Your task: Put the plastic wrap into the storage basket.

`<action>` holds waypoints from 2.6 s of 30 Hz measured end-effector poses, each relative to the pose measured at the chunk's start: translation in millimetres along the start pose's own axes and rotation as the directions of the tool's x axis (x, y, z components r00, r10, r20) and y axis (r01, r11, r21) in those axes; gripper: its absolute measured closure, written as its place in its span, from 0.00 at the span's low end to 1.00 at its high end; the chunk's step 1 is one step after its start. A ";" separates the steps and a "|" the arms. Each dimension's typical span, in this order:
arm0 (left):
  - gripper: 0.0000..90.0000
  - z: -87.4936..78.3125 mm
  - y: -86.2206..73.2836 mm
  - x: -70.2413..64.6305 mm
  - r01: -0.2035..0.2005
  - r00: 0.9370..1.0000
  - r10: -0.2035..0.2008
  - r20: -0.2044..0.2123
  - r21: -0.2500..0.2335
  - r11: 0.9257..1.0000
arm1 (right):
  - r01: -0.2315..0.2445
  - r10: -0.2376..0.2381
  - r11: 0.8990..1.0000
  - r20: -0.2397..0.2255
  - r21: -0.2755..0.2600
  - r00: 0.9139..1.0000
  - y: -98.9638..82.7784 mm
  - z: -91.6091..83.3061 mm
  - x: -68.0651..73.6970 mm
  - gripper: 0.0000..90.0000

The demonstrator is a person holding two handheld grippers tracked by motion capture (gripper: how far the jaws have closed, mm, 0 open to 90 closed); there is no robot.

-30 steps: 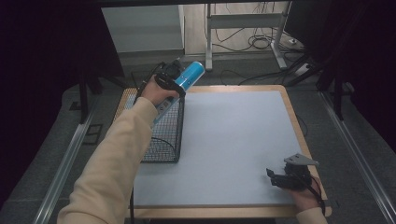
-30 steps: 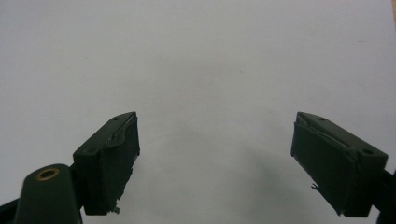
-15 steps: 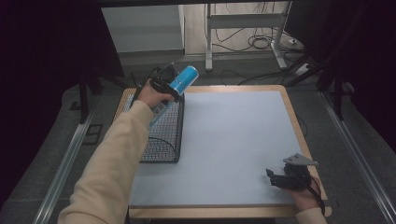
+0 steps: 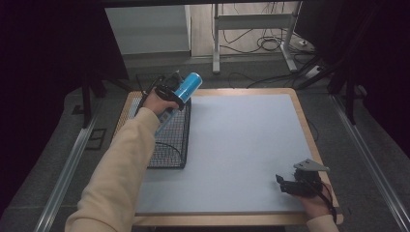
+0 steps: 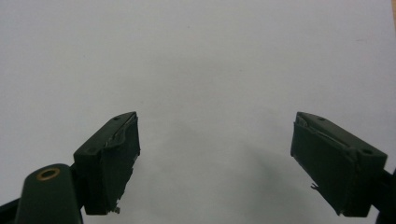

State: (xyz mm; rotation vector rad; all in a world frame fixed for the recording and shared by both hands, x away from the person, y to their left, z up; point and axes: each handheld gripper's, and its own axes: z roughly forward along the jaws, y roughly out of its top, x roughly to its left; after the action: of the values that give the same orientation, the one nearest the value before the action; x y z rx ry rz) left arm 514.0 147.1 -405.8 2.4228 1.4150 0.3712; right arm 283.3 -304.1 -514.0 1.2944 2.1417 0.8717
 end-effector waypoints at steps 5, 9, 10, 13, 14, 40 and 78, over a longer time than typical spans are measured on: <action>0.35 7.6 -2.4 1.6 0.018 1.000 -0.017 -0.007 0.018 1.000 | 0.003 -0.003 1.000 0.002 -0.004 1.000 0.0 -1.2 0.6 0.18; 0.35 15.1 -4.3 2.8 0.012 1.000 -0.011 -0.029 0.040 0.999 | 0.003 -0.003 1.000 0.002 -0.004 1.000 -0.1 -1.1 0.7 0.18; 0.35 17.0 -4.7 2.7 0.009 0.999 -0.007 -0.036 0.048 0.999 | 0.002 -0.002 1.000 0.002 -0.005 1.000 0.0 -1.1 0.7 0.18; 0.35 20.5 -5.3 3.0 0.007 0.999 -0.005 -0.039 0.060 0.998 | 0.002 -0.002 1.000 0.001 -0.006 1.000 0.2 -1.2 0.6 0.18; 0.35 23.9 -5.6 2.8 0.004 0.999 -0.001 -0.043 0.071 0.997 | 0.002 -0.002 1.000 0.000 -0.006 1.000 0.0 -1.1 0.4 0.18; 0.15 -5.1 -23.0 -10.2 0.062 0.998 -0.063 -0.018 -0.033 0.998 | -0.004 0.004 1.000 -0.008 -0.005 1.000 -1.4 -0.9 -1.3 0.18; 0.19 -56.1 -150.9 -172.6 -0.178 0.921 0.276 0.275 -0.333 0.926 | 0.030 -0.030 0.999 -0.013 -0.029 0.999 3.2 -6.0 7.5 0.18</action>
State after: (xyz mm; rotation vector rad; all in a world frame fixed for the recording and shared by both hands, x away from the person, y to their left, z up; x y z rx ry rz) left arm 290.6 73.5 -424.6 2.2712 0.8685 0.2155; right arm 277.8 -297.9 -508.1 1.2427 2.1457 0.8986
